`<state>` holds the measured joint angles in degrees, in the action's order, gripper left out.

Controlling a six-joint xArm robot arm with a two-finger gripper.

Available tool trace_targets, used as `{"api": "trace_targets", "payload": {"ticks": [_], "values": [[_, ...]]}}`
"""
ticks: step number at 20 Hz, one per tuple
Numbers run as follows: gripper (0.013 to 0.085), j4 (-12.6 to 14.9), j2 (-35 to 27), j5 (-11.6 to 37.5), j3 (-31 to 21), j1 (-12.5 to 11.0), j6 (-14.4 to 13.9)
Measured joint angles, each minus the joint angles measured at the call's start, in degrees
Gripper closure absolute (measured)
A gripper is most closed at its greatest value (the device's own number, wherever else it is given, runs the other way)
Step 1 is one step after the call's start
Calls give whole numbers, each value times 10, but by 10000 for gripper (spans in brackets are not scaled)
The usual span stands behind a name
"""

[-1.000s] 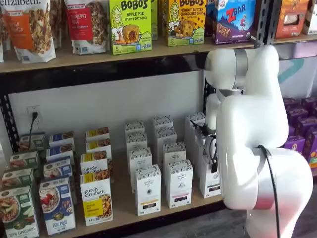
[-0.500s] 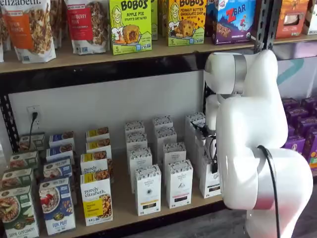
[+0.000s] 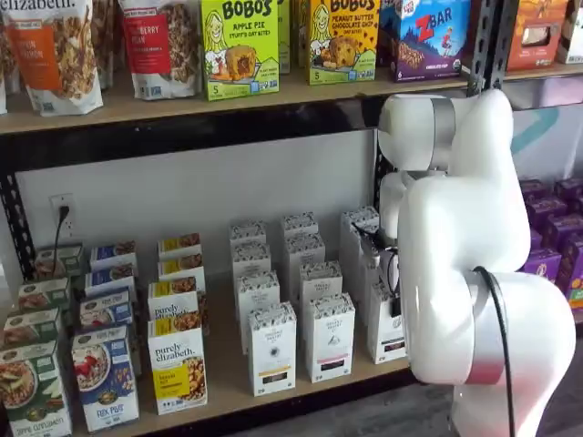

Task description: Pick up the white box with a green strip in the middle, on the bottom shelf, the sixth box from the left

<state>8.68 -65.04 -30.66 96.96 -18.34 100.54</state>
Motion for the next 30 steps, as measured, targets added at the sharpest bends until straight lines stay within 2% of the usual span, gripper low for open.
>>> {"api": "trace_targets", "payload": {"ticks": [3, 4, 7, 9, 12, 25, 30], "values": [[330, 6, 2, -5, -1, -1, -5], [370, 11, 4, -8, -2, -1, -8], [410, 20, 7, -13, -5, -1, -16], [490, 24, 11, -10, -12, -1, -20], [490, 40, 20, 4, -30, -2, -34], [490, 146, 136, 113, -229, -5, -136], [490, 154, 199, 141, -306, -9, -142]]}}
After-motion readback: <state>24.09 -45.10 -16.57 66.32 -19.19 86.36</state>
